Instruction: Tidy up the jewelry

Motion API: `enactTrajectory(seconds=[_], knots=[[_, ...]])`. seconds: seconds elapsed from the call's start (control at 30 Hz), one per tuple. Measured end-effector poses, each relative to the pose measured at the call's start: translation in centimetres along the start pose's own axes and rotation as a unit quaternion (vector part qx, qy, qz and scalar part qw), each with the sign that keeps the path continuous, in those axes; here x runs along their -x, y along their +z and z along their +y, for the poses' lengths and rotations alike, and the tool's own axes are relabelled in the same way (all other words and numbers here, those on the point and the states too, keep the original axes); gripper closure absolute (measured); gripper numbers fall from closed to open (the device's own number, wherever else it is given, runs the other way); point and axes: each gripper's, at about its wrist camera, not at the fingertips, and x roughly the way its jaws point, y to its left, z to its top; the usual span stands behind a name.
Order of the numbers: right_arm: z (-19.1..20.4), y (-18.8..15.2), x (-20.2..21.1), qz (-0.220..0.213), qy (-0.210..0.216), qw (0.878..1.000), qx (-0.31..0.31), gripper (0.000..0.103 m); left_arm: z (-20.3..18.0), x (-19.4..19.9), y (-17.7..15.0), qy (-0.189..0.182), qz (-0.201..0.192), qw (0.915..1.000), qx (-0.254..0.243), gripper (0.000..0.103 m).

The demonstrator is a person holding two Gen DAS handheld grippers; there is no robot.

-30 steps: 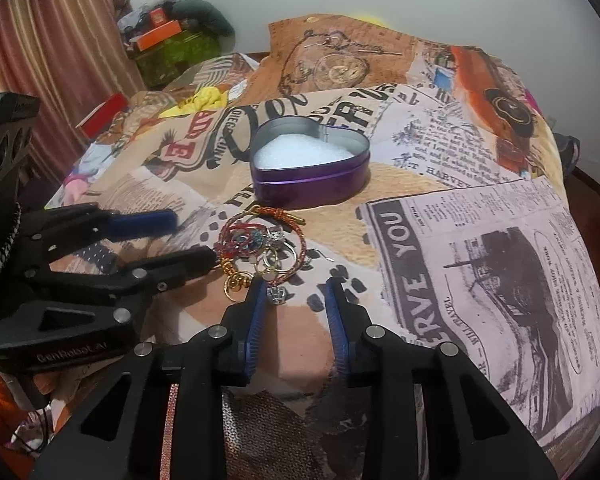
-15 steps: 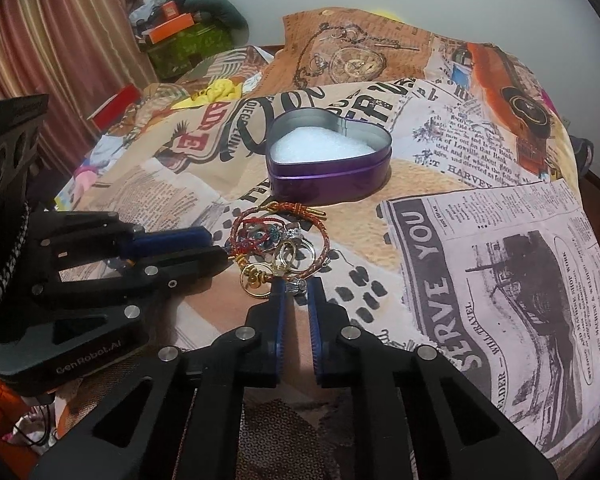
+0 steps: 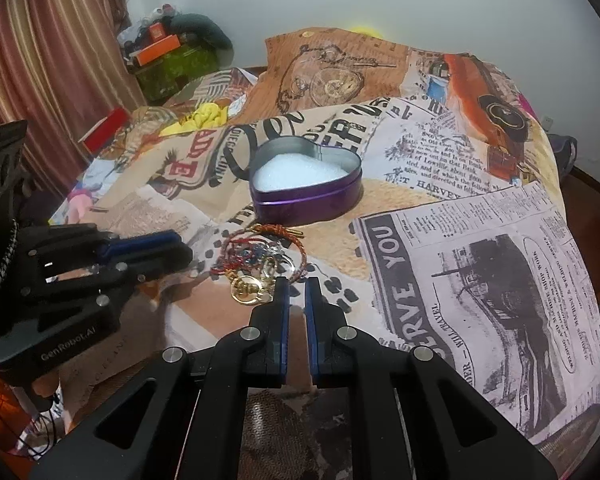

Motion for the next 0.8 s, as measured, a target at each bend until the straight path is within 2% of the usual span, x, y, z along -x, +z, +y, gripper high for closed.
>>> enactTrajectory(seconds=[0.13,0.2,0.27,0.67,0.73,0.8], knots=[[0.1,0.4,-0.6,0.019,0.011,1.000,-0.009,0.091,0.1,0.5,-0.1,-0.001,-0.006,1.0000,0.003,0.093],[0.2,0.4,-1.0,0.024,0.001,1.000,-0.005,0.081,0.2,0.6,-0.2,-0.003,-0.006,1.0000,0.005,0.093],[0.2,0.4,-1.4,0.028,-0.001,1.000,-0.004,0.076,0.2,0.6,-0.5,-0.002,-0.005,1.0000,0.005,0.093],[0.7,0.5,-3.1,0.053,-0.010,0.998,0.030,0.077,0.9,0.1,-1.0,-0.003,-0.002,0.9999,0.013,0.093],[0.9,0.4,-3.5,0.057,-0.010,0.998,0.035,0.079,1.0,0.0,-1.0,-0.003,-0.001,0.9999,0.014,0.093],[1.2,0.4,-3.5,0.057,-0.012,0.998,0.039,0.087,1.0,0.0,-1.1,-0.003,-0.002,0.9999,0.014,0.093]])
